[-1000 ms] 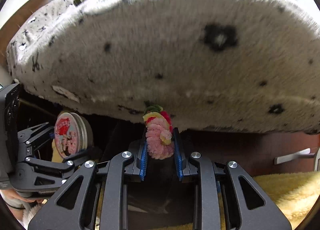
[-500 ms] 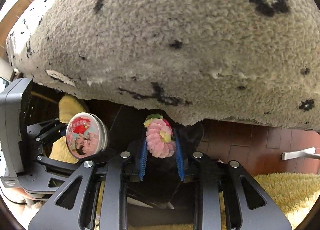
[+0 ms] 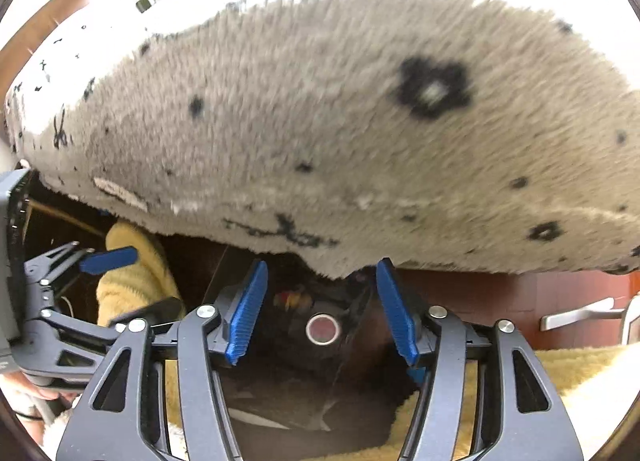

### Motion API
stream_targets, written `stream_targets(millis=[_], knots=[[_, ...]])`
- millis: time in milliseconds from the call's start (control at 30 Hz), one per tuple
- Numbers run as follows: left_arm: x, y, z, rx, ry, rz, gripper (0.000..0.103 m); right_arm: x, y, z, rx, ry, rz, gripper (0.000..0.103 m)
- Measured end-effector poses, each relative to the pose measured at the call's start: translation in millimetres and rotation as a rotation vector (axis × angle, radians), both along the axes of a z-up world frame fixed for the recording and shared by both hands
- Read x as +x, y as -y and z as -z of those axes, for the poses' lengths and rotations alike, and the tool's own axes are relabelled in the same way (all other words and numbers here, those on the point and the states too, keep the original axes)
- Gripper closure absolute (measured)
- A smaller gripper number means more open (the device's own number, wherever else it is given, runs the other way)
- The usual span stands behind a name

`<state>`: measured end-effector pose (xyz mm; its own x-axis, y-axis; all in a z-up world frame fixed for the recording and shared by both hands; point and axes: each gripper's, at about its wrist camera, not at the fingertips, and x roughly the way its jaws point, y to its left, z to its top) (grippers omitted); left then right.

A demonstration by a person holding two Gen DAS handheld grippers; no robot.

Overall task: Collect trash
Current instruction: 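Open both tools over the bin to drop the toy and tin, then raise both tools back to the bed and grasp the black sachet with the right tool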

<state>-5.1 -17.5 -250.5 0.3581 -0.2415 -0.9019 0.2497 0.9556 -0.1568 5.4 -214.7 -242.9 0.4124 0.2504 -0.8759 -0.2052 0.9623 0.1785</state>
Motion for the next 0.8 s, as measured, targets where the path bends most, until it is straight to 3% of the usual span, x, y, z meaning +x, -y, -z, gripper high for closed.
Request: stream_targets(millis=[433, 800], knots=[[-17, -17, -95, -0.008, 0.228, -0.031, 0.021, -4, 20, -72, 0.02, 0.209, 0.028, 0.038], [3, -20, -121, 0.03, 0.346, -0.085, 0.02, 16, 24, -106, 0.025, 0.331, 0.087, 0.036]])
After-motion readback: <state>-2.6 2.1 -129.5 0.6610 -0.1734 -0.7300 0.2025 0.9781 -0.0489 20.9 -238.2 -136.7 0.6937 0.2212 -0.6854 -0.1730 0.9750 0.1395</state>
